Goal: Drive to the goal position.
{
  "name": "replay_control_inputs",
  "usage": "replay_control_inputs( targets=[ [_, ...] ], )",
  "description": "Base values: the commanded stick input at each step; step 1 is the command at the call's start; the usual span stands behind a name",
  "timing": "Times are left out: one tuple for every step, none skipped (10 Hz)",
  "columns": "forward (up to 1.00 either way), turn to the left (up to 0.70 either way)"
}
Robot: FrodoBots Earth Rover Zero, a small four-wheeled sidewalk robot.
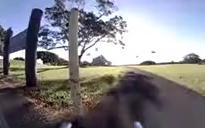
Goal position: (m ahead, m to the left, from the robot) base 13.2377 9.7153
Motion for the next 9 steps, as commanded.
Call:
replay_control_inputs(
  targets=[
    [0.7, 0.0],
    [0.7, 0.0],
    [0.7, 0.0],
    [0.7, 0.0],
    [0.7, 0.0],
    [0.7, 0.0],
    [0.7, 0.0],
    [0.7, 0.0],
    [0.7, 0.0]
  ],
)
